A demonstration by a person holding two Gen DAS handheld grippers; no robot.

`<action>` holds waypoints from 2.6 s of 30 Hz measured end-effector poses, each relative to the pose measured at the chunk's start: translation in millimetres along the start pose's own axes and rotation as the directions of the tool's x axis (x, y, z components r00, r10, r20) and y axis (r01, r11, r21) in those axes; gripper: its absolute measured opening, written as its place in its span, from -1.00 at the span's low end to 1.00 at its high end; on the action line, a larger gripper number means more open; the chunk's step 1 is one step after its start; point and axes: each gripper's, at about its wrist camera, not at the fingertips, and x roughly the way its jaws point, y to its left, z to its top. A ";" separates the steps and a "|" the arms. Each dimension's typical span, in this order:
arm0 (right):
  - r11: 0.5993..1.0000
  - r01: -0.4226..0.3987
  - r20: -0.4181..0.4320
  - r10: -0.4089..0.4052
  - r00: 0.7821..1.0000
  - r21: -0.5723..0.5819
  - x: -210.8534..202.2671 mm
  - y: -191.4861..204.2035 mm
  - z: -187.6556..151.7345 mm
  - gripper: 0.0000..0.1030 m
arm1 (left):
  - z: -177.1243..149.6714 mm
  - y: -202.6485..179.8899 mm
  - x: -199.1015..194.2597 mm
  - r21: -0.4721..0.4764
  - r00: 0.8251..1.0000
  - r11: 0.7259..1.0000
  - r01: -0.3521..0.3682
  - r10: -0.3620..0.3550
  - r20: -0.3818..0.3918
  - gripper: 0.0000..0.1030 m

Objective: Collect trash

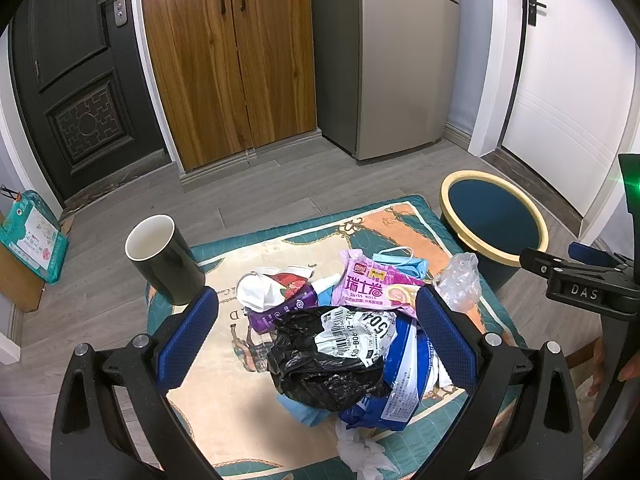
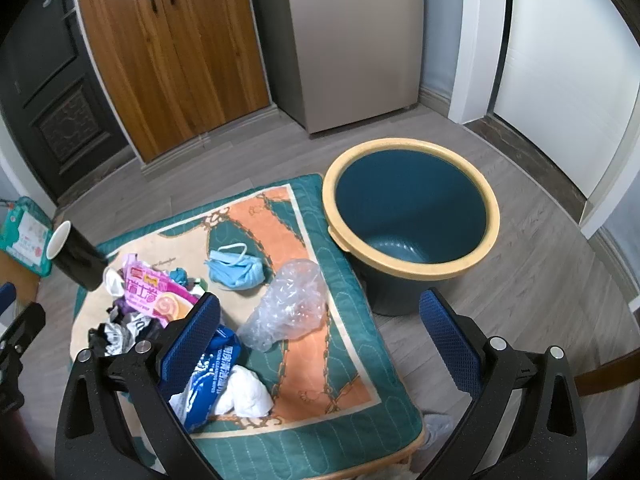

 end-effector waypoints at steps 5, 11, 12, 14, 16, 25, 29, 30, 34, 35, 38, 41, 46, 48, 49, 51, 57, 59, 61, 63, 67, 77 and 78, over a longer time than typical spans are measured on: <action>1.000 -0.001 -0.002 0.001 1.000 0.001 0.1 -0.1 0.2 0.93 | -0.1 -0.8 0.6 0.001 1.000 1.000 0.000 0.000 -0.002 0.88; 0.999 0.000 -0.017 0.001 1.000 0.036 4.3 -6.6 1.6 0.93 | 1.3 0.3 3.8 -0.017 0.999 0.999 0.037 -0.038 -0.011 0.88; 0.999 -0.005 -0.026 0.006 1.000 0.051 6.7 -8.8 2.1 0.93 | 1.1 0.7 4.7 -0.022 0.998 0.998 0.054 -0.054 -0.012 0.88; 0.997 -0.019 -0.055 0.023 0.998 0.072 15.2 -11.7 3.9 0.93 | 1.0 -0.9 8.8 -0.016 0.998 0.998 0.059 -0.060 -0.015 0.88; 0.996 -0.027 -0.096 0.035 0.995 0.080 27.2 -12.9 5.2 0.93 | 0.6 -4.3 16.8 0.003 0.998 0.998 0.055 -0.055 -0.023 0.88; 0.994 -0.075 -0.214 0.090 0.973 0.078 78.6 -5.0 14.5 0.93 | 11.1 -17.6 76.1 0.102 0.991 0.988 0.115 -0.107 -0.084 0.88; 0.995 -0.070 -0.243 0.087 0.966 0.078 98.4 -4.4 14.2 0.92 | 11.4 -16.1 93.0 0.095 0.987 0.986 0.136 -0.127 -0.098 0.88; 0.995 -0.067 -0.248 0.085 0.965 0.078 102.0 -4.2 13.6 0.92 | 11.4 -15.8 96.6 0.099 0.987 0.986 0.134 -0.125 -0.099 0.88; 0.995 -0.052 -0.258 0.072 0.964 0.082 111.3 -4.2 12.1 0.92 | 13.7 -13.6 101.2 0.103 0.993 0.991 0.088 -0.079 -0.085 0.88; 0.996 -0.052 -0.257 0.070 0.964 0.079 111.2 -3.6 12.4 0.92 | 13.8 -13.1 101.4 0.099 0.993 0.991 0.087 -0.079 -0.083 0.88; 0.996 -0.056 -0.243 0.071 0.967 0.071 109.3 -2.8 14.9 0.92 | 12.1 -14.5 98.0 0.129 0.995 0.988 0.089 -0.083 -0.051 0.88; 0.997 -0.044 -0.237 0.056 0.970 0.056 109.2 -0.9 15.7 0.92 | 9.4 -20.8 100.6 0.170 0.994 0.980 0.100 -0.090 -0.067 0.88; 0.996 -0.038 -0.238 0.055 0.970 0.076 109.5 -4.9 16.1 0.92 | 9.2 -25.9 103.3 0.187 0.992 0.977 0.103 -0.088 -0.087 0.88; 0.996 -0.035 -0.236 0.054 0.970 0.085 108.8 -7.5 16.6 0.92 | 10.7 -25.1 102.2 0.190 0.993 0.976 0.108 -0.095 -0.074 0.88; 0.996 -0.035 -0.236 0.055 0.970 0.087 108.8 -8.0 16.7 0.92 | 11.2 -25.1 101.7 0.196 0.994 0.975 0.100 -0.088 -0.071 0.88; 0.996 -0.035 -0.236 0.055 0.970 0.088 109.8 -8.0 16.9 0.92 | 12.1 -24.9 101.5 0.195 0.994 0.976 0.101 -0.089 -0.068 0.88; 0.996 -0.033 -0.241 0.053 0.969 0.088 110.9 -8.4 15.8 0.92 | 12.3 -27.6 97.1 0.196 0.989 0.969 0.147 -0.139 -0.057 0.88; 0.995 -0.034 -0.239 0.055 0.969 0.093 111.0 -8.8 15.5 0.92 | 12.1 -28.6 97.1 0.206 0.990 0.969 0.137 -0.130 -0.047 0.88; 0.995 -0.035 -0.235 0.057 0.970 0.096 111.0 -9.5 15.6 0.92 | 10.9 -29.0 101.3 0.213 0.989 0.967 0.143 -0.132 -0.063 0.85; 0.995 -0.037 -0.234 0.058 0.970 0.095 111.3 -9.5 15.2 0.92 | 9.9 -28.3 107.7 0.203 0.985 0.966 0.161 -0.146 -0.088 0.65; 0.995 -0.044 -0.233 0.065 0.970 0.094 113.4 -8.6 13.9 0.92 | 8.5 -25.2 118.7 0.167 0.977 0.967 0.193 -0.173 -0.126 0.55; 0.985 -0.121 -0.291 0.153 0.945 0.126 126.4 -4.7 7.1 -0.04 | -0.2 -24.7 132.6 0.138 0.952 0.959 0.247 -0.213 -0.221 -0.53; 0.983 -0.128 -0.293 0.161 0.942 0.130 126.6 -4.2 6.9 -0.13 | -0.1 -25.3 131.8 0.141 0.952 0.958 0.248 -0.213 -0.220 -0.59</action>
